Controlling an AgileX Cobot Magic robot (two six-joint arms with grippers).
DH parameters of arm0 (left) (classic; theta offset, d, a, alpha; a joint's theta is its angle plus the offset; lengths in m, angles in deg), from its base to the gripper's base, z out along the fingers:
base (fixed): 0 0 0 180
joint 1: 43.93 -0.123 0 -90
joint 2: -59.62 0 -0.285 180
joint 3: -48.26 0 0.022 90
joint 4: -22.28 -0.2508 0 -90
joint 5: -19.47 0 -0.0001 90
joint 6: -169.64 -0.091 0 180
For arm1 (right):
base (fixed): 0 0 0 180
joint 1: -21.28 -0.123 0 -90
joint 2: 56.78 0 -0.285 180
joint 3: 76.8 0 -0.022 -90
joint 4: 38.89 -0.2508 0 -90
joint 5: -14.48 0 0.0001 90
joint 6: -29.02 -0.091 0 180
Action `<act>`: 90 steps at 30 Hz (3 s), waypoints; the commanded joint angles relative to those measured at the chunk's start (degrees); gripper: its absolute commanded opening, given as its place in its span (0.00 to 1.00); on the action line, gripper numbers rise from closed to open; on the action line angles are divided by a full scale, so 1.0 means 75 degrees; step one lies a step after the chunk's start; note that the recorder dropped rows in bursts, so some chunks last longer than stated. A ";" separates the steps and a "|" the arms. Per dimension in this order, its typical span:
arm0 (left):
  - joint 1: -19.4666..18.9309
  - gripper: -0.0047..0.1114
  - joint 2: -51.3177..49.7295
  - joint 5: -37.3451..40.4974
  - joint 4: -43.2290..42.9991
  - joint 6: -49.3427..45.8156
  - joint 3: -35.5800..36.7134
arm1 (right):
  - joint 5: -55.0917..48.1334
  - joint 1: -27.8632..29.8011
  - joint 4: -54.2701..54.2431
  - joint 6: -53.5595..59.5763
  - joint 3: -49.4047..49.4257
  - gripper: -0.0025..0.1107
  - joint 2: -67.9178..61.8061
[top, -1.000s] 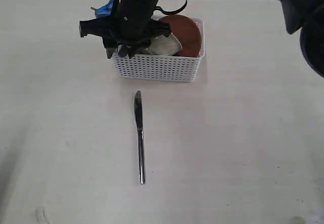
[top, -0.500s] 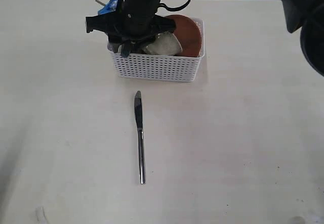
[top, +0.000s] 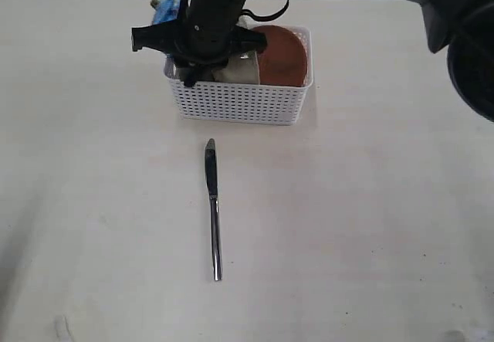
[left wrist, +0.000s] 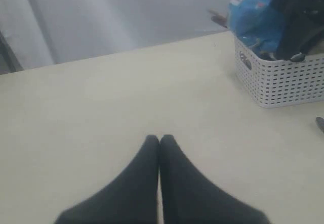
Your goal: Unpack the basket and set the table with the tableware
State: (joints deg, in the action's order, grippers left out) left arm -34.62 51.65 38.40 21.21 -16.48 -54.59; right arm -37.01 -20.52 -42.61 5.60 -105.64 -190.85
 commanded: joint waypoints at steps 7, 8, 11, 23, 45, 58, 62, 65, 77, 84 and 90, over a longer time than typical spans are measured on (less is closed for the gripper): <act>0.0047 0.04 0.0024 -0.0052 0.0024 0.0004 0.0008 | -0.0536 0.0062 0.0102 0.0360 0.0032 0.02 -0.0063; 0.0047 0.04 0.0024 -0.0052 0.0024 0.0004 0.0008 | -0.0610 0.0062 0.0102 0.0380 0.0032 0.02 -0.0011; 0.0047 0.04 0.0024 -0.0052 0.0024 0.0004 0.0008 | -0.0890 0.0062 0.0288 0.0432 0.0032 0.02 0.0113; 0.0047 0.04 0.0024 -0.0052 0.0024 -0.0011 0.0008 | -0.1575 0.0062 0.0761 0.0749 0.0032 0.02 0.1296; 0.0047 0.04 0.0024 -0.0052 -0.0032 -0.0011 0.0008 | -0.1052 0.0031 -0.0741 0.1104 0.3652 0.02 0.5432; 0.0047 0.04 0.0024 -0.0052 -0.0033 0.0008 0.0008 | 0.2916 -0.1227 -0.3120 0.1139 0.9473 0.02 0.7269; 0.0047 0.04 0.0024 -0.0052 -0.0033 0.0008 0.0008 | 0.3685 -0.1701 -0.3272 0.1160 0.9626 0.02 0.6583; 0.0047 0.04 0.0024 -0.0052 -0.0033 0.0008 0.0008 | 0.4394 -0.1733 -0.3187 0.1160 0.9613 0.02 0.5830; 0.0047 0.04 0.0024 -0.0052 -0.0033 -0.0011 0.0008 | 0.3727 -0.0926 -0.2004 0.1000 0.8303 0.02 0.4141; 0.0047 0.04 0.0024 -0.0052 -0.0033 -0.0011 0.0008 | 0.3546 -0.0926 -0.1973 0.0789 0.8274 0.02 0.3689; 0.0047 0.04 0.0024 -0.0052 -0.0033 -0.0011 0.0008 | 0.3805 -0.0926 -0.1591 0.0472 0.8274 0.02 0.3643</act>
State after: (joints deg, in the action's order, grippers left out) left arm -34.62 51.65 38.40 21.21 -16.48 -54.59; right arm -9.49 -27.84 -57.04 10.73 -43.56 -163.54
